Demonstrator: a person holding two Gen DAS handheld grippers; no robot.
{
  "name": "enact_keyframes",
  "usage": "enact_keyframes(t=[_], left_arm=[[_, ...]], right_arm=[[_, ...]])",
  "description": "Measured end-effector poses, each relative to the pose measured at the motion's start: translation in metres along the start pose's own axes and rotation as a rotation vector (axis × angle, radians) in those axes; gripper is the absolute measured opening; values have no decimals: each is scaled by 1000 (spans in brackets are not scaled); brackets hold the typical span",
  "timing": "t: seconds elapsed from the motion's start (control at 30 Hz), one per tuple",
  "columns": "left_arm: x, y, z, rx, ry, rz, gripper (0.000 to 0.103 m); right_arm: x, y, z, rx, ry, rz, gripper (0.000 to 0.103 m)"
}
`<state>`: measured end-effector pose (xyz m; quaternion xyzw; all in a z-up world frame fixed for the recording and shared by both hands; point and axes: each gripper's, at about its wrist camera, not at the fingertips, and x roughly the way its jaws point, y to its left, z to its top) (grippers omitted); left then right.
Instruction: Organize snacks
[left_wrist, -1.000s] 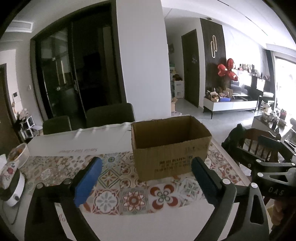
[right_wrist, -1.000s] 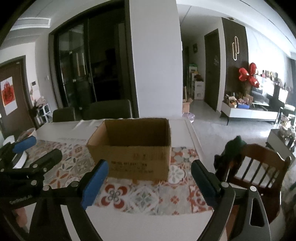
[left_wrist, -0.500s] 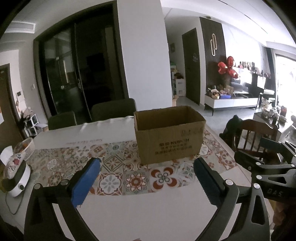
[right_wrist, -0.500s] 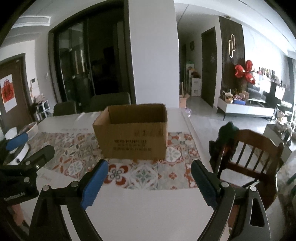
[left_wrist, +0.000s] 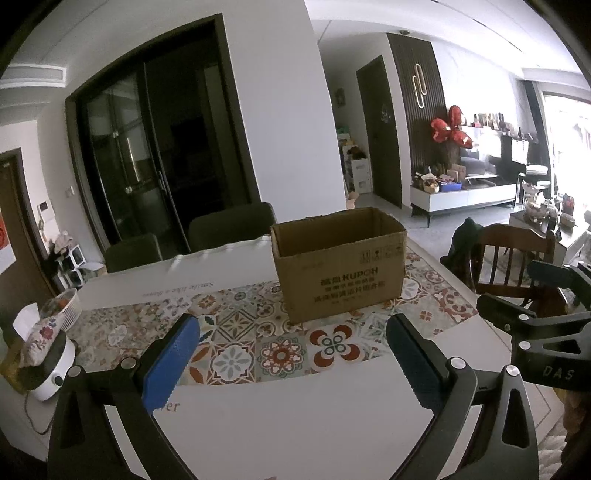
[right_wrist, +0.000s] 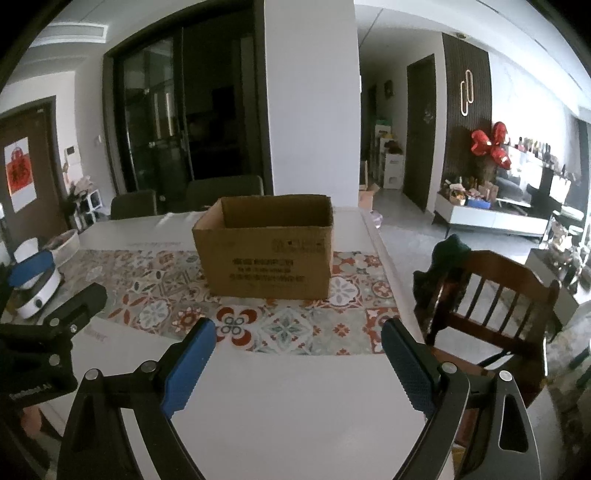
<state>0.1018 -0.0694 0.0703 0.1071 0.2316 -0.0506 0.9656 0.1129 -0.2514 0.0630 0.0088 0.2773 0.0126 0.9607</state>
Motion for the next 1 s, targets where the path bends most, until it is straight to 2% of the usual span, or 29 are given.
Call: enact_keyframes(t=[0.27, 1.0], left_arm=[[2, 2, -3, -19, 20, -5, 103], [-4, 5, -2, -42, -2, 8, 103]], right_arm=[[-4, 4, -2, -24, -5, -11, 92], [-8, 4, -1, -30, -17, -9, 92]])
